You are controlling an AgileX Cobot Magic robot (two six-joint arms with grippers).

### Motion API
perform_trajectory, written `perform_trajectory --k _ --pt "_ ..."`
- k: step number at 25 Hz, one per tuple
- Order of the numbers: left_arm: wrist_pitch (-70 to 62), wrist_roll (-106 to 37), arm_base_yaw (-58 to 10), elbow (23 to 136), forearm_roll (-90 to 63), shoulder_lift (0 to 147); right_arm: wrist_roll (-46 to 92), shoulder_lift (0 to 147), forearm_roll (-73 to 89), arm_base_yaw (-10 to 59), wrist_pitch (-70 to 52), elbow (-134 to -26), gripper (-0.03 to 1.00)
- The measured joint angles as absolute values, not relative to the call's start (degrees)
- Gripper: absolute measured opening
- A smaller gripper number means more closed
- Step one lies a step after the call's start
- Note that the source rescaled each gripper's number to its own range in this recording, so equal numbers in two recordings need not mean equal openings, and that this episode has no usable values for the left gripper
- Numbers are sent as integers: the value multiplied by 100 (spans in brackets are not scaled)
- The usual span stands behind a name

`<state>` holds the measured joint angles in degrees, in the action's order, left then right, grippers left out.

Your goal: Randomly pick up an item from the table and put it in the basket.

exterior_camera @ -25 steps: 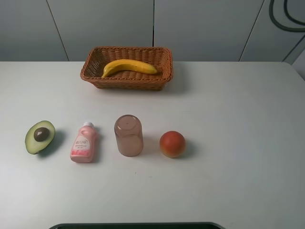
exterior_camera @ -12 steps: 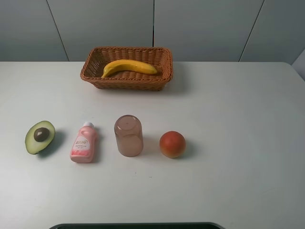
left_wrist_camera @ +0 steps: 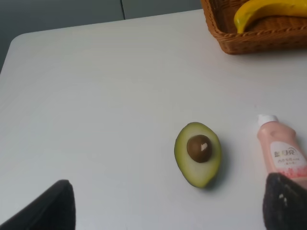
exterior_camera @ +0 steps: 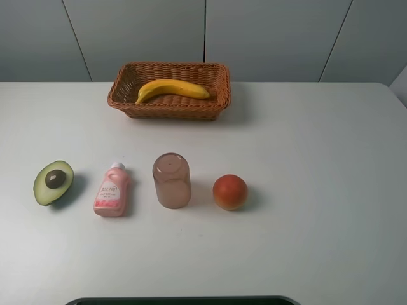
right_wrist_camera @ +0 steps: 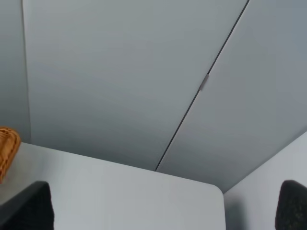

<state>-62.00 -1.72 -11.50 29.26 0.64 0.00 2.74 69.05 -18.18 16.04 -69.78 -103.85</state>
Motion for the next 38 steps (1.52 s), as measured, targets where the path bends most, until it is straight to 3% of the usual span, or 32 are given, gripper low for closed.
perform_trajectory --k 21,29,38 --pt "-6200 -172 -1150 2926 64 0 214 2416 -608 1604 -6675 -6525 99" --pt "-6200 -194 -1150 2926 64 0 153 1242 -186 1604 -6181 -4644 99" --pt "-6200 -194 -1150 2926 64 0 153 142 264 1604 -5645 -3240 99"
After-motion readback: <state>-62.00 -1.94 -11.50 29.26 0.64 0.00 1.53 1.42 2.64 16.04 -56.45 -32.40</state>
